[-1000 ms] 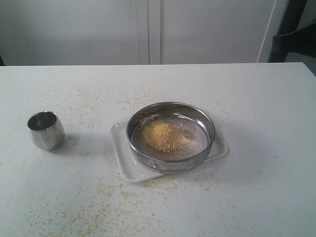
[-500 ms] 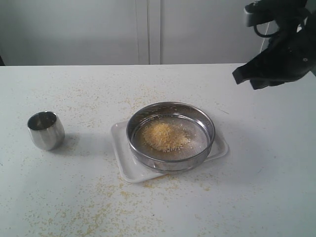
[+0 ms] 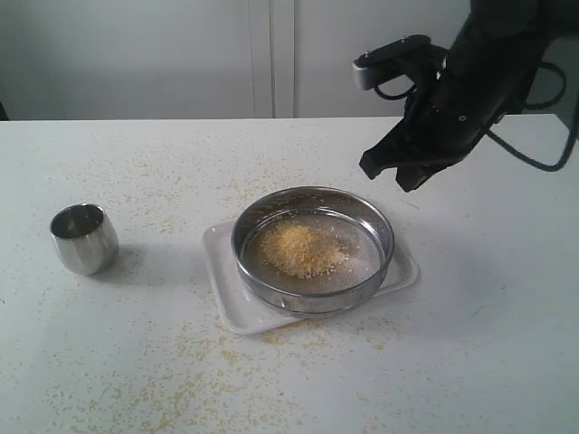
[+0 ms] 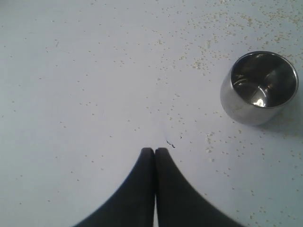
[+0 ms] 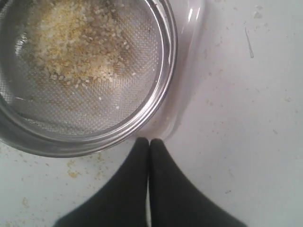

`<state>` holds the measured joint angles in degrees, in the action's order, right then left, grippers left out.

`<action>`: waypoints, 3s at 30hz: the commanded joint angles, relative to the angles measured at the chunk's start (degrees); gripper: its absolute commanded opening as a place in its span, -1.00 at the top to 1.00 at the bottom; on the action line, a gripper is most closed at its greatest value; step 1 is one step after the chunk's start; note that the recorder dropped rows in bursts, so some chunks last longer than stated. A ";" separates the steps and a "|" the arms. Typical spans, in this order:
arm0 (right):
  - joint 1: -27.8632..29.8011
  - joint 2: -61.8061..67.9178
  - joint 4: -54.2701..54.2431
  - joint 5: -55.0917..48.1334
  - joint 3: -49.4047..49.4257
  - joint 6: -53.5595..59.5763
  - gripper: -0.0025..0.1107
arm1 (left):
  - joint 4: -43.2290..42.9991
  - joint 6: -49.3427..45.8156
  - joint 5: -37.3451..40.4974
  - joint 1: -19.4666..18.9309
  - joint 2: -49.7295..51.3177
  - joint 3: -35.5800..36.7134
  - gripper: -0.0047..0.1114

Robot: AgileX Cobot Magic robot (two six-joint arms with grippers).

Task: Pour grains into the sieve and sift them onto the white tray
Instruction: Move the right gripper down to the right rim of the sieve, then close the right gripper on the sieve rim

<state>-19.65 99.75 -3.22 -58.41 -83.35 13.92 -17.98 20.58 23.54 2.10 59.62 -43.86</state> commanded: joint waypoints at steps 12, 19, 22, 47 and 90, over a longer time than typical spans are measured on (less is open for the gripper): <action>-1.97 11.76 4.80 0.16 -8.81 -4.48 -0.08 | -0.40 0.16 0.14 -0.22 -0.38 0.44 0.91; -0.31 16.19 5.83 1.25 -11.43 -6.68 -0.06 | -0.40 0.16 0.14 -0.22 -0.38 0.44 0.91; -0.31 18.13 6.45 2.21 -11.43 -6.39 -0.04 | -0.40 0.16 0.14 -0.22 -0.38 0.44 0.91; -0.31 25.73 6.45 6.39 -11.43 -6.50 0.32 | -0.40 0.16 0.14 -0.22 -0.38 0.44 0.91; 4.28 18.72 -12.41 4.11 -11.51 1.34 0.96 | -0.40 0.16 0.14 -0.22 -0.38 0.44 0.91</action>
<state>-15.98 120.12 -12.18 -53.96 -94.66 13.69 -17.98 20.58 23.43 2.10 59.62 -43.86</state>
